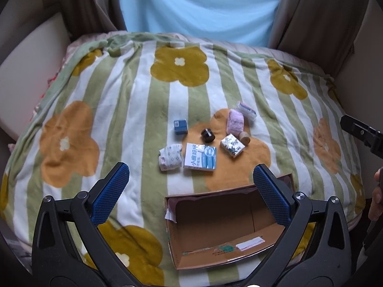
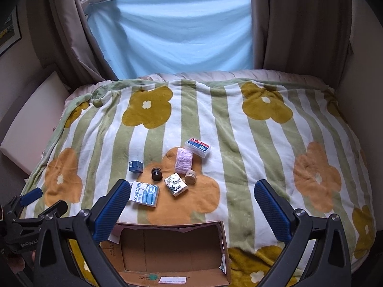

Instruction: Organize objects

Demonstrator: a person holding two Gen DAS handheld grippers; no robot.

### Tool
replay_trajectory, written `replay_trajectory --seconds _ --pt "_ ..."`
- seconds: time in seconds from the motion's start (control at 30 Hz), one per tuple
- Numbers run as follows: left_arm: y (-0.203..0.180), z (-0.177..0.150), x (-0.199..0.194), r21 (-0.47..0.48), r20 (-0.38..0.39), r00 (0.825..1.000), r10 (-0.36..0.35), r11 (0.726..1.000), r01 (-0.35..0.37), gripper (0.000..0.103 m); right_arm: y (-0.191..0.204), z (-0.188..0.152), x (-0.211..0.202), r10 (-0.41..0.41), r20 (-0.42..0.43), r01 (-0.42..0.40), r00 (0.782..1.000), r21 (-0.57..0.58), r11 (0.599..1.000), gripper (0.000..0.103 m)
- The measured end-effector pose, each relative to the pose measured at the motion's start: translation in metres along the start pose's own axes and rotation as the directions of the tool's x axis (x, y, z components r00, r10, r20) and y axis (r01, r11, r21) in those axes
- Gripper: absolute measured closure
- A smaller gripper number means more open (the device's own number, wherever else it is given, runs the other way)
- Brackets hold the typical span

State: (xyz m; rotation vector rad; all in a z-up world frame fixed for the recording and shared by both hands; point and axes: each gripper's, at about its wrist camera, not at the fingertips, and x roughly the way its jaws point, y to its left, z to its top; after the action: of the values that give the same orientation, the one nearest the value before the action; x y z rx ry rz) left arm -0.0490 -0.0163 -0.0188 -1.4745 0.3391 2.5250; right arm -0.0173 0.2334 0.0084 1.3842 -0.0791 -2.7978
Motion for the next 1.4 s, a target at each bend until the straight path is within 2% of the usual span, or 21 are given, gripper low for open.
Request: replay_trajectory --seconds 0.23,0.47,0.63,0.8,0.97,1.17,1.23,1.4 --pt "0.027 0.005 0.052 -0.003 -0.081 0.997 0.005 1.0 -0.005 0.0 -0.001 0.007 0.04 -0.005 -0.068 0.006 0.998 0.015 1.0 0.0" --pt "0.056 0.01 0.116 -0.004 -0.148 0.989 0.001 1.0 -0.002 0.0 0.006 0.017 0.105 0.004 -0.148 0.0 0.989 0.025 1.0 0.0" --pt "0.074 0.007 0.169 0.002 -0.22 0.975 -0.005 1.0 0.006 0.0 0.009 0.022 0.158 0.016 -0.213 -0.007 0.977 0.045 0.999 0.001" --pt "0.091 0.0 0.218 -0.052 -0.289 0.956 -0.054 0.998 0.041 0.0 0.007 0.02 0.217 0.013 -0.256 0.002 0.967 0.059 0.998 0.0" --pt "0.094 -0.002 0.26 -0.039 -0.337 0.94 -0.048 0.999 0.037 0.001 -0.001 0.017 0.268 0.018 -0.31 0.011 0.951 0.089 0.996 0.0" --pt "0.09 -0.002 0.297 0.001 -0.381 0.924 -0.032 0.999 0.035 0.001 0.001 0.018 0.317 0.032 -0.358 -0.001 0.933 0.087 0.996 0.001" --pt "0.09 -0.001 0.307 0.01 -0.394 0.919 -0.019 1.0 0.025 0.001 0.002 0.016 0.326 0.034 -0.356 0.002 0.934 0.1 0.995 0.002" --pt "0.084 -0.002 0.323 0.031 -0.42 0.907 -0.022 0.999 0.039 0.001 0.009 0.014 0.348 0.044 -0.392 -0.002 0.919 0.107 0.994 0.005"
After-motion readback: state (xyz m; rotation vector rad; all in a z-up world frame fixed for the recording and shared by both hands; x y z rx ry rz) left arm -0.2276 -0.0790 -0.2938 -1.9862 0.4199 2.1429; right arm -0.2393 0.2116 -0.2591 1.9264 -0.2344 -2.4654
